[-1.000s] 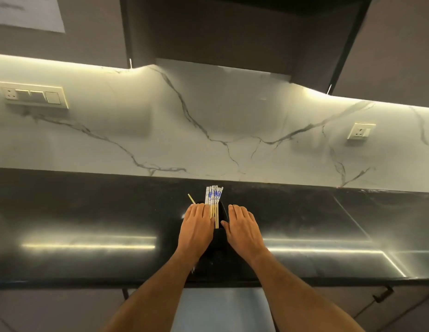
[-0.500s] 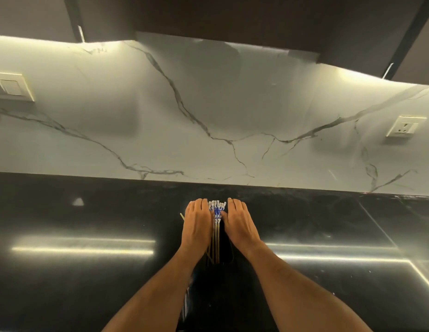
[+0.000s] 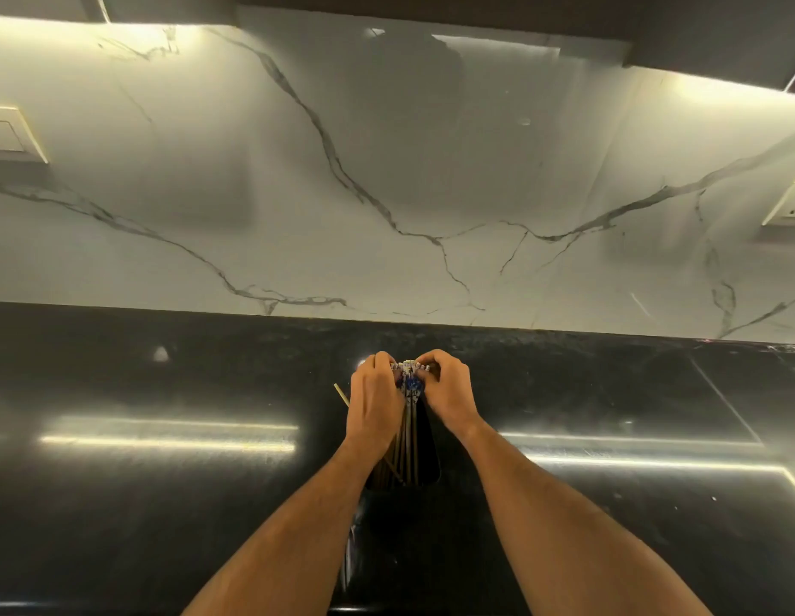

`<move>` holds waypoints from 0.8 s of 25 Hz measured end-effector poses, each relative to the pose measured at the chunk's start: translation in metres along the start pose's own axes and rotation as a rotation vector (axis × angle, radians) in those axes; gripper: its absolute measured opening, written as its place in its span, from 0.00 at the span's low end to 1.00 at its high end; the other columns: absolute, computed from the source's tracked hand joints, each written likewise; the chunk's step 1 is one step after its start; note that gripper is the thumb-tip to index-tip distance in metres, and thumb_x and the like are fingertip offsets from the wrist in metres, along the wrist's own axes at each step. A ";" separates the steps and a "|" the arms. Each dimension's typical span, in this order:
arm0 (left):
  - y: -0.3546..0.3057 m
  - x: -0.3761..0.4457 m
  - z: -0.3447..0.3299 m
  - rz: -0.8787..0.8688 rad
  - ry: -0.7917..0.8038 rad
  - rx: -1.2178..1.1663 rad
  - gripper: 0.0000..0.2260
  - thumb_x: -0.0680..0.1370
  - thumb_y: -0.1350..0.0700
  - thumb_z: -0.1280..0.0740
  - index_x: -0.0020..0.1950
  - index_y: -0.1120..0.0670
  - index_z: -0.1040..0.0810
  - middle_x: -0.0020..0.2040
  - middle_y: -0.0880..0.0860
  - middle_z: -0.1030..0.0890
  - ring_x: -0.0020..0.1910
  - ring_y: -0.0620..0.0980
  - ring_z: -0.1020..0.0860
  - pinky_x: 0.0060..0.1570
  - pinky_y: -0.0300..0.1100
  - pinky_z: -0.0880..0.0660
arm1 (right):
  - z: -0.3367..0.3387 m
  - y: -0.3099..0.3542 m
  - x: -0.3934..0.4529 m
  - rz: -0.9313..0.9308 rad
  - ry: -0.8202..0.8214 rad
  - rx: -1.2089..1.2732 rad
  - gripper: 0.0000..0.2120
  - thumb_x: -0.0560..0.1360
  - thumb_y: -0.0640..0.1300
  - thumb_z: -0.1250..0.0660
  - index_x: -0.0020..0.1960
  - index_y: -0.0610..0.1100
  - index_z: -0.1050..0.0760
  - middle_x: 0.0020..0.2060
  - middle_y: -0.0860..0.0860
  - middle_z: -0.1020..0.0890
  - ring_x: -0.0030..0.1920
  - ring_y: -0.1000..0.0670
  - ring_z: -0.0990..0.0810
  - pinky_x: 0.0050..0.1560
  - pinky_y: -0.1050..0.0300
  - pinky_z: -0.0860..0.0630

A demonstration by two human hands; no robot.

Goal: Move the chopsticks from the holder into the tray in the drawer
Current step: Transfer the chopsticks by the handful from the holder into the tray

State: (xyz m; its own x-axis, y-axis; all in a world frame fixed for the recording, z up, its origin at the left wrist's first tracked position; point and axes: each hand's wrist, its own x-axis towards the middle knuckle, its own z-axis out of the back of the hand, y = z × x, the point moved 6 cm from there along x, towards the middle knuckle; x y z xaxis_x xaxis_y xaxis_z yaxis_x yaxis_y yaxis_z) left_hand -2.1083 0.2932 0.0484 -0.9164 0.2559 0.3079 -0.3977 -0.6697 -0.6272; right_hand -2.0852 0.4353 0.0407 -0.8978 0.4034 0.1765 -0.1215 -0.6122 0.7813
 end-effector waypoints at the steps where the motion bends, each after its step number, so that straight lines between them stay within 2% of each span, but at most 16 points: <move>1: -0.002 -0.001 0.001 0.015 0.006 -0.015 0.03 0.81 0.60 0.35 0.53 0.57 0.24 0.48 0.53 0.21 0.44 0.47 0.25 0.42 0.36 0.31 | 0.002 -0.002 0.001 -0.011 -0.004 0.018 0.06 0.77 0.33 0.29 0.51 0.42 0.18 0.45 0.50 0.15 0.45 0.55 0.17 0.49 0.58 0.17; 4: -0.006 -0.002 0.003 0.046 0.023 -0.044 0.02 0.81 0.60 0.35 0.53 0.57 0.24 0.44 0.52 0.20 0.38 0.44 0.24 0.33 0.32 0.34 | 0.007 -0.004 0.004 -0.061 -0.013 0.096 0.06 0.76 0.32 0.28 0.52 0.40 0.17 0.45 0.47 0.14 0.47 0.52 0.15 0.50 0.53 0.15; 6: -0.008 -0.004 0.006 0.068 0.012 -0.068 0.02 0.81 0.60 0.34 0.53 0.57 0.23 0.43 0.52 0.19 0.35 0.43 0.24 0.31 0.31 0.32 | 0.011 -0.003 0.004 -0.105 -0.026 0.181 0.07 0.76 0.31 0.28 0.53 0.40 0.17 0.46 0.46 0.15 0.47 0.49 0.14 0.47 0.50 0.14; 11: -0.013 -0.011 0.015 0.067 -0.040 -0.137 0.06 0.79 0.62 0.30 0.56 0.58 0.20 0.46 0.53 0.17 0.39 0.43 0.21 0.38 0.32 0.25 | 0.013 0.006 -0.003 -0.095 0.029 0.245 0.11 0.78 0.31 0.31 0.60 0.39 0.17 0.51 0.45 0.15 0.48 0.49 0.14 0.44 0.56 0.14; 14: -0.014 -0.013 0.020 0.062 -0.066 -0.163 0.06 0.78 0.61 0.29 0.55 0.58 0.19 0.46 0.53 0.16 0.40 0.44 0.20 0.41 0.34 0.23 | 0.013 0.012 -0.005 -0.095 0.041 0.242 0.09 0.77 0.34 0.28 0.56 0.39 0.17 0.48 0.45 0.14 0.48 0.48 0.13 0.46 0.54 0.14; 17: -0.015 -0.016 0.027 0.071 -0.104 -0.167 0.04 0.79 0.61 0.30 0.53 0.58 0.19 0.45 0.52 0.16 0.40 0.44 0.21 0.39 0.31 0.27 | 0.018 0.016 -0.006 -0.093 -0.013 0.220 0.07 0.73 0.35 0.23 0.50 0.41 0.17 0.43 0.47 0.14 0.45 0.49 0.13 0.46 0.52 0.14; 20: -0.015 -0.019 0.033 0.080 -0.152 -0.183 0.03 0.80 0.60 0.31 0.52 0.57 0.19 0.45 0.52 0.16 0.41 0.43 0.21 0.40 0.32 0.25 | 0.024 0.022 -0.008 -0.059 -0.047 0.191 0.06 0.72 0.36 0.22 0.47 0.42 0.17 0.41 0.48 0.14 0.43 0.50 0.13 0.47 0.51 0.14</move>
State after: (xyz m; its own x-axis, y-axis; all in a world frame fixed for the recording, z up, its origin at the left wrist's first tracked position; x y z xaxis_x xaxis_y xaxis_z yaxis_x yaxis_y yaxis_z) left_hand -2.0835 0.2757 0.0759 -0.9334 0.0904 0.3473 -0.3385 -0.5429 -0.7685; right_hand -2.0710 0.4349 0.0707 -0.8701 0.4690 0.1511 -0.0869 -0.4479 0.8899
